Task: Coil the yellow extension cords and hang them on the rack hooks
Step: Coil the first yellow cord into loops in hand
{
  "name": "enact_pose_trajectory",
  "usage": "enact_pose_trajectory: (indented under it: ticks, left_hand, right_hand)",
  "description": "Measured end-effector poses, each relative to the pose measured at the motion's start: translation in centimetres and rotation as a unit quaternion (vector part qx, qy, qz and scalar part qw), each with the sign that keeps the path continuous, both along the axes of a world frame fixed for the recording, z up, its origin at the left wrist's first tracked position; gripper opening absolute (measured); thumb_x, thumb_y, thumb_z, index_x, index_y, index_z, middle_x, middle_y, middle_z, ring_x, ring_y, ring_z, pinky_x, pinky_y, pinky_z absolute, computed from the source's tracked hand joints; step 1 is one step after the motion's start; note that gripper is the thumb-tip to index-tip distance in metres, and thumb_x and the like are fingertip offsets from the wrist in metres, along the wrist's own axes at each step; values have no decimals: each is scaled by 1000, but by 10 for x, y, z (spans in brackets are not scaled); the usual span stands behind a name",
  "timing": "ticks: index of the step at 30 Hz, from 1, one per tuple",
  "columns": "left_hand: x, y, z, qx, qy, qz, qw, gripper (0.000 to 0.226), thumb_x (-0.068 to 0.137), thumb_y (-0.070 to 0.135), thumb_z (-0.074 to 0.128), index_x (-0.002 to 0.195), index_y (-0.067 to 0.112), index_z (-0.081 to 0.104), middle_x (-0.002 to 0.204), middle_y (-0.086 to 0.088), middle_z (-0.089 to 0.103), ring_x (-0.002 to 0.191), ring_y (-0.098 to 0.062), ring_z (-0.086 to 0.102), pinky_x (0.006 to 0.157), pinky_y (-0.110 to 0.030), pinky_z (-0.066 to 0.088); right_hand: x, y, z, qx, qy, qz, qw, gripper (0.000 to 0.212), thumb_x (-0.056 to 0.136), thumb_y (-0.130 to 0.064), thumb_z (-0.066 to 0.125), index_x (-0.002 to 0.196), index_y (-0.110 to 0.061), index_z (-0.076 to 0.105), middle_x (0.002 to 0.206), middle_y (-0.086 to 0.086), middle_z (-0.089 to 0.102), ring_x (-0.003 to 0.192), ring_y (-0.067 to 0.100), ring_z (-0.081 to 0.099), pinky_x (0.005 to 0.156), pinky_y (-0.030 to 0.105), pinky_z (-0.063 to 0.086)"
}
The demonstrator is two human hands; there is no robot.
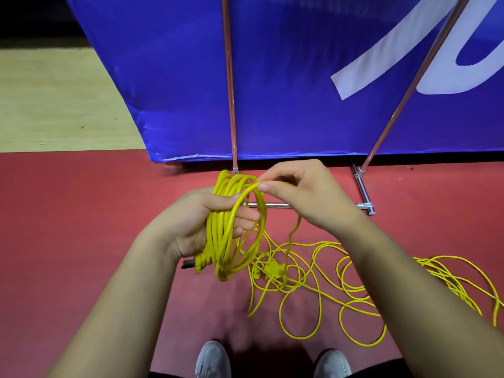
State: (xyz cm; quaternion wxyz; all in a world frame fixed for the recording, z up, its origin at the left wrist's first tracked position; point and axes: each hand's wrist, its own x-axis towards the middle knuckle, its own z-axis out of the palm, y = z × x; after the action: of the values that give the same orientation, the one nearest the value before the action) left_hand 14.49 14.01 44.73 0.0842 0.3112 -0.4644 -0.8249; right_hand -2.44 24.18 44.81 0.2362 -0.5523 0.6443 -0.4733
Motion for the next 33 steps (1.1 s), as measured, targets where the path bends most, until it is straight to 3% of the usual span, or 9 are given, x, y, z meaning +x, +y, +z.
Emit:
enact_pose_trajectory:
  ticks: [3,8,12,14,17,19,21,27,33]
  left_hand:
    - [2,-3,-3,-18,14,-26,999,15,74,6,61,87,1,58,60,-12,62,44,-22,57,46,-27,49]
    - [2,-4,-5,70,82,-51,993,17,75,15,63,87,2,61,57,0,46,41,-11,43,44,-24,40]
    - [2,-8,-12,75,103,-48,991,27,73,16,76,91,1,63,62,-1,47,48,-11,45,50,-24,42]
    - [2,-11,-13,59,79,-39,994,22,75,14,72,90,2,63,63,-2,49,49,-13,47,50,-24,43]
    - [3,-11,-13,26,6,-43,999,21,78,16,65,93,2,60,63,-5,54,49,-16,51,48,-26,45]
    - [1,-9,-14,26,-44,-56,997,22,80,23,60,88,3,63,61,-7,55,48,-18,52,47,-25,46]
    - [-1,-7,-14,31,-70,-60,995,25,78,30,60,83,5,63,61,-6,57,48,-17,53,46,-24,46]
    - [-2,-9,-15,65,-13,-65,996,13,74,18,69,82,7,68,67,-6,60,51,-17,54,49,-26,46]
    - [4,-7,-14,58,93,-84,990,41,62,27,86,88,5,62,62,-2,51,49,-16,51,49,-26,45]
  right_hand:
    - [7,-2,6,1,41,12,999,7,86,-18,69,90,-16,75,85,-6,73,82,8,67,76,22,50]
    - [-14,-2,-18,44,-13,14,999,12,87,-17,70,84,-8,62,64,1,54,59,8,47,58,25,41]
    - [-41,4,-59,162,52,16,985,17,90,-22,67,79,-8,64,74,8,68,67,14,57,69,37,48]
    - [-51,10,-74,185,-18,5,983,12,90,-14,67,83,-4,64,76,11,70,70,13,61,73,34,50]
    - [-57,12,-79,157,-168,-50,972,9,87,-2,67,90,-9,61,66,10,63,57,20,60,64,33,51]
    - [-58,7,-73,103,-111,-105,983,10,85,-6,70,84,-12,62,60,4,55,50,12,50,54,26,41]
    - [-55,2,-61,51,-57,-126,989,9,83,-10,73,81,-10,64,63,7,56,57,9,47,56,23,38]
    - [-19,-2,-24,0,-27,-49,998,6,81,-7,74,79,-9,69,72,-1,67,67,1,56,65,16,44]
    - [-10,-1,-21,-23,-69,-17,997,5,83,-5,71,86,-3,68,78,16,67,69,12,59,64,26,48]
